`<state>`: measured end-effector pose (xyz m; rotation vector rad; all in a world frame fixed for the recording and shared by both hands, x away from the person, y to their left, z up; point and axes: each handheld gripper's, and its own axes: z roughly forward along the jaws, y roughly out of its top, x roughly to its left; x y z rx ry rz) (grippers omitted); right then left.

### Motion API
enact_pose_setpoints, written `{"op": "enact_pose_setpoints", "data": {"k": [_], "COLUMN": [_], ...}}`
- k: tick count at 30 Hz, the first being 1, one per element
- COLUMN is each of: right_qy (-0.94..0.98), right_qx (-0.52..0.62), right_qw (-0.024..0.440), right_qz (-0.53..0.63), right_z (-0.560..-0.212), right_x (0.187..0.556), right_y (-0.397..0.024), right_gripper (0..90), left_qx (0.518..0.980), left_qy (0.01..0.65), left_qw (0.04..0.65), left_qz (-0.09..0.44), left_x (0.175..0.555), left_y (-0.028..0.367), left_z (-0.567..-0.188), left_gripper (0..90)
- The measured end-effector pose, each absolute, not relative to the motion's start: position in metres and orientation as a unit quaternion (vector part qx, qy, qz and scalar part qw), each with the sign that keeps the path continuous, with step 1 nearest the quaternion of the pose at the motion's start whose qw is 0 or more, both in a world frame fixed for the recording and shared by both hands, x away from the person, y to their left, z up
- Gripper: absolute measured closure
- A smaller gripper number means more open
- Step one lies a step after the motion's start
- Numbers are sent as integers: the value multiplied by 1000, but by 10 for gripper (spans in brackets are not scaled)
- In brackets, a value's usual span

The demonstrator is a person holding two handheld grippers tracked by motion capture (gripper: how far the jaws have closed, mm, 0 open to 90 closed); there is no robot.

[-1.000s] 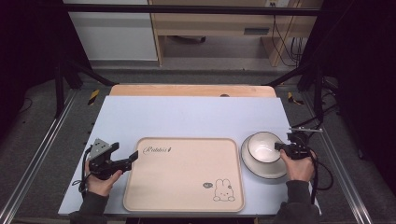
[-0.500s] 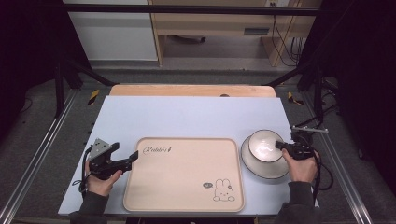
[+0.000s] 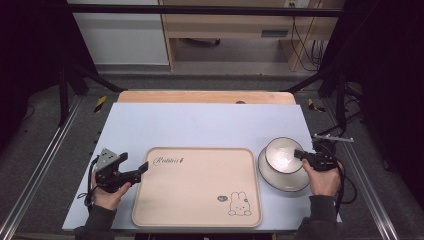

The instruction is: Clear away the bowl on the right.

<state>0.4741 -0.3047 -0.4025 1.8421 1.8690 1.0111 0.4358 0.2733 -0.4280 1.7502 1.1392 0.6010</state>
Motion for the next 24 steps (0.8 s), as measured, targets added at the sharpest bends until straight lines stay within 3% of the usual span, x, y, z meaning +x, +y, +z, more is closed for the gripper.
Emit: {"op": "enact_pose_setpoints", "data": {"k": [24], "right_qy": [674], "right_qx": [604], "right_qw": [165], "right_qz": [392], "right_z": [-382], "right_x": [461], "right_y": [-283], "right_gripper": [823], "left_qx": [716], "left_qy": [459], "left_qw": [467], "left_qz": [243], "left_x": [438], "left_y": [271], "left_z": [-428], "left_gripper": [130]}}
